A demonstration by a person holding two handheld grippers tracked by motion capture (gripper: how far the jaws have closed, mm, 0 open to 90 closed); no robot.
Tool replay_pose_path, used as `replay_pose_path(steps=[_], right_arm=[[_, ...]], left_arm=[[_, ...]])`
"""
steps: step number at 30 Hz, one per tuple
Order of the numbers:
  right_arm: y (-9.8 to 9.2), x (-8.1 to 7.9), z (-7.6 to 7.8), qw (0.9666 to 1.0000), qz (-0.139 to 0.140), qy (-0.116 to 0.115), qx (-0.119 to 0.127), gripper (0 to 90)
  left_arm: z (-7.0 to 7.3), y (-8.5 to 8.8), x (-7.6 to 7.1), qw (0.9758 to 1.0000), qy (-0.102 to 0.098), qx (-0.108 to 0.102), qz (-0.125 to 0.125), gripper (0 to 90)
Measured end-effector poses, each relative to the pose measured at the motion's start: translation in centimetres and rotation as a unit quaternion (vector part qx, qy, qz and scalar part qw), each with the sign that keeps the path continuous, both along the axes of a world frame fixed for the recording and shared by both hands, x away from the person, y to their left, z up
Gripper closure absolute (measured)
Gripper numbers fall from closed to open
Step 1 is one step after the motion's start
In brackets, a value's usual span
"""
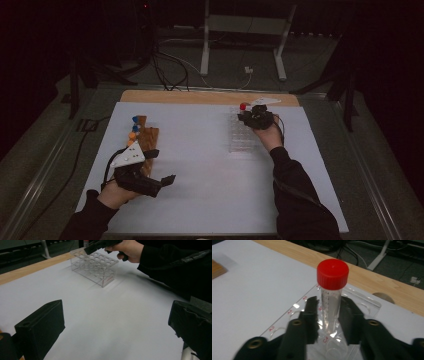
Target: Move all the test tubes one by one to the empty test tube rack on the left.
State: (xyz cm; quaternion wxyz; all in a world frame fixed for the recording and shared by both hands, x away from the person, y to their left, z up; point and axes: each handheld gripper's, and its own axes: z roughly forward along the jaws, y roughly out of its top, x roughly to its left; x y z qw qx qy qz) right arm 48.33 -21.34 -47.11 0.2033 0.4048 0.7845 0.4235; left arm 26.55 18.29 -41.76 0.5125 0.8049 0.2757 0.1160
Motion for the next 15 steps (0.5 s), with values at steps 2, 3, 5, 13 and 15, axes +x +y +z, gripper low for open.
replay_pose_path(steps=[2,3,5,13,15], right_arm=[[0.1,0.0,0.0,1.0000,-0.003,-0.001,-0.004,74.1],[0.1,0.0,0.1,1.0000,-0.003,-0.002,-0.005,74.3],[0.0,0.0,0.2,1.0000,-0.003,-0.008,-0.002,74.5],[-0.4,-0.6,2.2,0.9995,-0.002,-0.030,0.007,74.8],[-0.5,-0.9,2.8,0.9993,0.000,-0.036,0.009,74.8]], left_arm=[[0.0,0.0,0.0,1.0000,-0.001,0.001,0.001,1.3],[0.0,0.1,0.0,1.0000,0.001,-0.001,0.000,1.3],[0.0,0.1,0.0,1.0000,0.000,0.000,0.000,1.3],[0.0,0.1,0.1,1.0000,0.001,-0.001,0.000,1.3],[-0.1,0.1,0.1,1.0000,0.002,0.000,0.001,1.3]])
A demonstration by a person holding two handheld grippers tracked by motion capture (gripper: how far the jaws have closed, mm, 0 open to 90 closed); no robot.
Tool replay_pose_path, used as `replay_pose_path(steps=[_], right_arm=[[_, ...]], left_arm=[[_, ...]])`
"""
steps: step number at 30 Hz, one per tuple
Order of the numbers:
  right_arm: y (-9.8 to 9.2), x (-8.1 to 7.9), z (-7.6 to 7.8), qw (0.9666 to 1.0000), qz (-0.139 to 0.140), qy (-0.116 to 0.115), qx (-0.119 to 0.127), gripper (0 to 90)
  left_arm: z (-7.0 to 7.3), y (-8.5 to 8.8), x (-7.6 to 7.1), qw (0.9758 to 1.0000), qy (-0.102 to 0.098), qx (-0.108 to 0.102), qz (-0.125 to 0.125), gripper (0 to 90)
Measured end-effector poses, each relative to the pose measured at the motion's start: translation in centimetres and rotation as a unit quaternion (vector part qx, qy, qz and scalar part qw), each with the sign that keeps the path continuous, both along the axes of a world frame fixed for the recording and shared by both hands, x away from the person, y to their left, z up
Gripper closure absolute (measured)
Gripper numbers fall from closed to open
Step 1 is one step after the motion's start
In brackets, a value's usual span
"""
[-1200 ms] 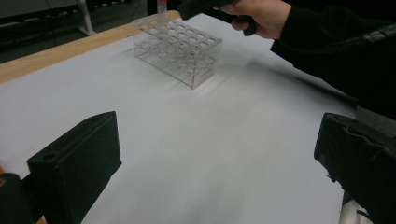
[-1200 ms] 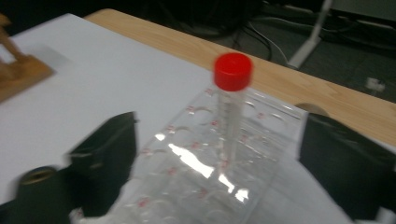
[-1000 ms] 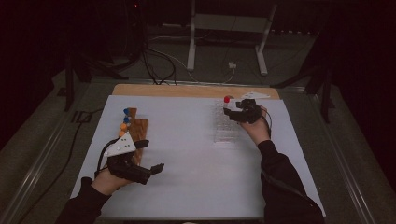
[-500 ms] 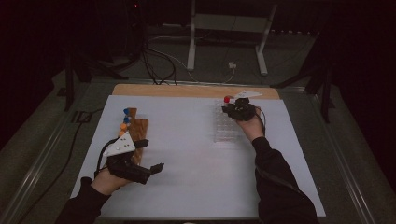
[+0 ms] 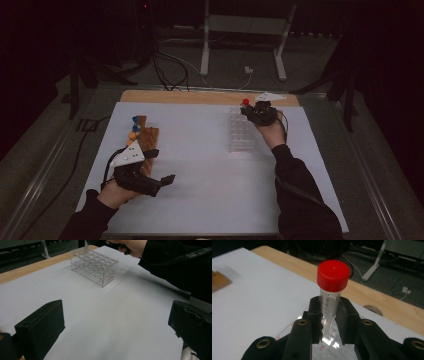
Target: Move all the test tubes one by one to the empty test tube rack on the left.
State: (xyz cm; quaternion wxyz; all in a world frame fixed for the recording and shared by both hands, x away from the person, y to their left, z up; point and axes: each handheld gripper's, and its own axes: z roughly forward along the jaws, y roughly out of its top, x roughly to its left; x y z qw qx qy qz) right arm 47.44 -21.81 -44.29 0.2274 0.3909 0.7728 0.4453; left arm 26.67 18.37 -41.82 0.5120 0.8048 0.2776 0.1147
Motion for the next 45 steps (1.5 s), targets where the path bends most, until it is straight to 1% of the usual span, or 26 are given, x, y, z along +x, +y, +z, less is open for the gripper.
replay_pose_path(steps=[3,5,8,10,12,16,22,25,31,32,35,37,42,45], right_arm=[[0.0,-0.4,0.9,0.9999,0.002,-0.013,-0.006,74.8],[0.0,-0.7,1.5,0.9997,0.004,-0.021,-0.011,74.8],[0.0,-1.1,2.5,0.9995,0.012,-0.029,-0.007,74.8],[0.2,-1.6,3.1,0.9992,0.019,-0.035,-0.008,74.8],[0.4,-2.1,3.6,0.9988,0.032,-0.036,0.001,74.8],[1.1,-3.6,3.8,0.9972,0.063,-0.040,0.001,74.8],[2.4,-5.8,3.3,0.9939,0.105,-0.034,-0.001,74.8],[3.0,-7.1,3.0,0.9919,0.122,-0.034,-0.005,74.8],[4.4,-9.6,2.5,0.9870,0.159,-0.020,-0.011,74.8],[4.6,-10.0,2.4,0.9858,0.167,-0.017,-0.011,74.8],[5.3,-11.3,2.0,0.9825,0.186,-0.009,-0.011,74.8],[5.8,-12.1,1.7,0.9799,0.199,-0.008,-0.015,74.8],[6.7,-14.0,1.0,0.9745,0.224,0.000,-0.010,74.8],[7.4,-15.2,0.6,0.9706,0.240,0.004,-0.014,74.8]], left_arm=[[0.0,0.0,0.1,1.0000,0.000,0.000,0.000,1.3],[0.1,0.1,0.1,1.0000,0.002,-0.005,-0.002,1.3],[0.2,0.0,0.1,1.0000,0.001,-0.006,-0.004,1.3],[0.3,-0.1,0.1,1.0000,0.002,-0.007,-0.006,1.3],[0.3,-0.2,0.1,1.0000,0.002,-0.005,-0.008,1.4],[0.3,-0.4,0.3,0.9999,0.005,-0.009,-0.007,1.4],[0.6,-0.7,0.4,0.9999,0.004,-0.012,-0.009,1.4],[0.5,-0.9,0.3,0.9999,0.003,-0.010,-0.013,1.3],[0.3,-1.2,0.5,0.9998,0.010,-0.008,-0.014,1.4],[0.2,-1.3,0.5,0.9998,0.011,-0.010,-0.015,1.4],[0.2,-1.6,0.5,0.9997,0.012,-0.007,-0.019,1.4],[0.3,-1.8,0.6,0.9996,0.013,-0.007,-0.023,1.4],[0.3,-2.6,0.7,0.9994,0.013,-0.007,-0.031,1.3],[0.3,-3.2,0.7,0.9992,0.015,-0.008,-0.037,1.4]])
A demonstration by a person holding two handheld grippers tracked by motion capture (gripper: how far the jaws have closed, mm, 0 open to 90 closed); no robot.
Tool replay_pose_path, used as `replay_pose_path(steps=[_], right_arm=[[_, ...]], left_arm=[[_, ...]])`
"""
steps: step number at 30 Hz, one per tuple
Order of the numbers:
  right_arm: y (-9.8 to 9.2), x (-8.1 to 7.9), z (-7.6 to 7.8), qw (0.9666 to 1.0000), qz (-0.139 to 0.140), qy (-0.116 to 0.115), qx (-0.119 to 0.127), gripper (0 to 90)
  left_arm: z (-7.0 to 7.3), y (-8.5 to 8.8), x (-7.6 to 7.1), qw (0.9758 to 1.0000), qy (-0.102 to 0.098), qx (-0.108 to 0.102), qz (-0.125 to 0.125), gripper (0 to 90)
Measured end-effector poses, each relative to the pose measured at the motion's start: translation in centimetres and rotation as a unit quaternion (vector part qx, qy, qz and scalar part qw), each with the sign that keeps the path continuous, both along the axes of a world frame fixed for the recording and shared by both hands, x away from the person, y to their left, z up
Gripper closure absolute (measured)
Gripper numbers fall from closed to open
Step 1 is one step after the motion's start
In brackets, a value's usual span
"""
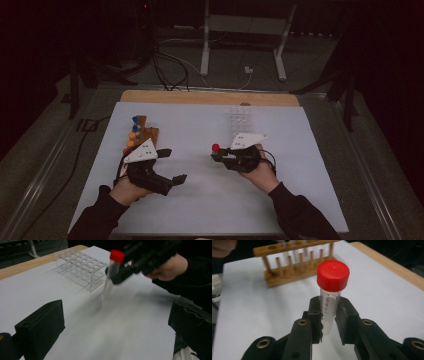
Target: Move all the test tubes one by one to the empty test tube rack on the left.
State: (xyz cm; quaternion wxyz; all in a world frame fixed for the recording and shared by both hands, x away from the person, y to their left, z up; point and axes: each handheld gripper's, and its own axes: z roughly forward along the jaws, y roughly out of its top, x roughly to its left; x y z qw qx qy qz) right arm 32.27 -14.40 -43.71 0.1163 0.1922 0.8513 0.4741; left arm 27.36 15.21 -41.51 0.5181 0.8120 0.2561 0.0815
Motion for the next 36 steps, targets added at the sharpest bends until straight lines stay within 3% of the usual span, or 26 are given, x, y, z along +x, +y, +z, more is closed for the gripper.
replay_pose_path(steps=[7,13,20,25,32,36], right_arm=[[1.6,-2.1,-0.8,0.9992,0.040,0.005,-0.007,74.8],[2.6,-2.8,-1.0,0.9981,0.060,0.010,-0.008,74.8],[2.6,-3.0,-0.9,0.9979,0.063,0.014,0.000,74.8],[2.6,-3.0,-0.8,0.9978,0.065,0.014,0.001,74.8],[2.6,-2.9,-0.7,0.9980,0.062,0.014,0.001,74.8],[2.6,-3.0,-0.7,0.9979,0.063,0.012,0.000,74.8]], left_arm=[[-0.3,-1.2,0.0,0.9999,0.000,-0.002,-0.016,1.4],[-0.8,-2.3,0.0,0.9996,0.004,-0.007,-0.025,2.1],[-0.7,-3.0,0.1,0.9994,-0.015,-0.015,-0.027,18.2],[-0.6,-3.8,0.2,0.9992,-0.032,0.001,-0.022,35.3],[-0.4,-4.5,0.5,0.9990,-0.037,-0.001,-0.026,50.8],[-0.5,-5.0,0.6,0.9989,-0.041,0.009,-0.022,57.6]])
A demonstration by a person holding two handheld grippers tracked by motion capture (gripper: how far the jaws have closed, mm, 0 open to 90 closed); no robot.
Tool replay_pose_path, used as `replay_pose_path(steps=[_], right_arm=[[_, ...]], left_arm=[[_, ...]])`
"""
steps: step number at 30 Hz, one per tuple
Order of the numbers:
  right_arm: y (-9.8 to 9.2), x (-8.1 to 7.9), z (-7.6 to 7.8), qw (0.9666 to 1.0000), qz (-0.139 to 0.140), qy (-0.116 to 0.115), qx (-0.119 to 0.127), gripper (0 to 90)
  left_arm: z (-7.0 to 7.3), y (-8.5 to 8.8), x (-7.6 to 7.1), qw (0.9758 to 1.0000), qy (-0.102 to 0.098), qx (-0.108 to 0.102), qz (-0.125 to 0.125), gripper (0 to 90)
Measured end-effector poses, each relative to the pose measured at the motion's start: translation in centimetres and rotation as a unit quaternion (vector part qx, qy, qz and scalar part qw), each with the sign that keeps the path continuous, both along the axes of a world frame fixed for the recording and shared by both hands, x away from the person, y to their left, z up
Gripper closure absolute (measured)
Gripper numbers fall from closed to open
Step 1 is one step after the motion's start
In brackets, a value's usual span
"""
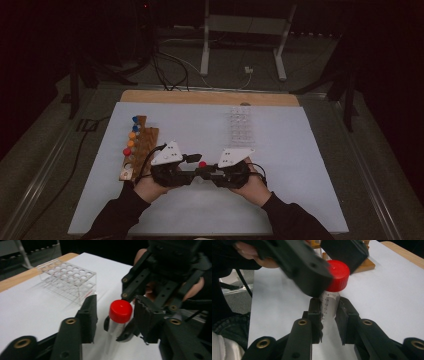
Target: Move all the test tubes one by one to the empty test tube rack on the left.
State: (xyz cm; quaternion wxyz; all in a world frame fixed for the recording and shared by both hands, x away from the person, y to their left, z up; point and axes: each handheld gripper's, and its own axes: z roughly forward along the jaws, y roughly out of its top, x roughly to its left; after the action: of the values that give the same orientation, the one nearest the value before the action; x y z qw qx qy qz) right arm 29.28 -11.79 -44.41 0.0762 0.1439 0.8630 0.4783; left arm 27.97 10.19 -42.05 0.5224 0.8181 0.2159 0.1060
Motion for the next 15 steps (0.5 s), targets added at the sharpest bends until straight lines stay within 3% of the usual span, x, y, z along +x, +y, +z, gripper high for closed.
replay_pose_path(steps=[6,13,15], right_arm=[[-0.10,0.11,0.08,1.0000,-0.004,0.001,0.004,74.8],[-0.31,0.27,-0.01,0.9999,-0.010,0.006,0.013,73.0],[-0.35,0.22,0.08,0.9998,-0.011,0.003,0.014,68.6]], left_arm=[[-0.20,-0.42,0.11,1.0000,-0.004,0.002,-0.007,69.3],[-0.10,-0.21,0.25,1.0000,-0.003,0.000,-0.006,71.1],[-0.04,0.00,0.27,1.0000,-0.004,0.001,-0.001,71.2]])
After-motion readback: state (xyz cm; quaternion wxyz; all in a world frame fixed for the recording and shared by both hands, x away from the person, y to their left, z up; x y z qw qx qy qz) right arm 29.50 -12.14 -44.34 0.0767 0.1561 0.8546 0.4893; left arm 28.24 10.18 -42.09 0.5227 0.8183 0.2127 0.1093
